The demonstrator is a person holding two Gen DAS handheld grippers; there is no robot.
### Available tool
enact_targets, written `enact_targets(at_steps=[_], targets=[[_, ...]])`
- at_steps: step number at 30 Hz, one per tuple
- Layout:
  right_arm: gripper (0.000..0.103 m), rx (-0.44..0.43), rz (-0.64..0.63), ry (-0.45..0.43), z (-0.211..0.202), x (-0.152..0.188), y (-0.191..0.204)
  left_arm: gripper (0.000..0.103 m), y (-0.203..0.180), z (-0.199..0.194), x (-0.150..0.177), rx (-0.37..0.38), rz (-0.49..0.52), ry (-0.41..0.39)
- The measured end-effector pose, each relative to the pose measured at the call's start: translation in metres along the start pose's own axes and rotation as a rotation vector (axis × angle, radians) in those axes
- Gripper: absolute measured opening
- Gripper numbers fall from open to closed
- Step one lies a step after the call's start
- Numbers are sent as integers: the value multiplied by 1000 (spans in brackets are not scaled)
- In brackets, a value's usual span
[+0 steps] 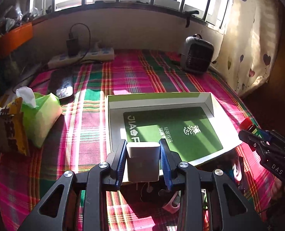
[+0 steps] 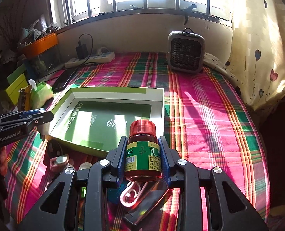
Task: Organize rigid objects
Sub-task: 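Carry the charger with left tool while right tool carries the jar toward the box, then lower charger into box with left tool while right tool releases the jar inside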
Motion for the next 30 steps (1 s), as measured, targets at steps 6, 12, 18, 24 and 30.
enact_targets(at_steps=[6,12,18,24,30], targets=[[33,-16,3,-4,6,-5,2,32,10,5,4,-20,-17,14],[33,-21,8,10,17,-10,1,32,11,5,-5,-10,-27,-3],[33,-17,10,19,30,-19,-3,32,8,8,-21,-4,-13,-15],[33,-7,4,34,46,-27,-9,32,10,28,-26,-6,-16,15],[33,-19,-20,55,64,-32,-6,32,6,44,-30,-6,-1,31]])
Point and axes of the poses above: each gripper's, at about its wrist camera, not at the fingertips, and z roughly the way its jaws point, y to its left, x to its underside, the point moved 5 cm from there along z, roughly the way its jaws point, and after that the axes turned 6 degrees about -y, right-handed, at the moved point
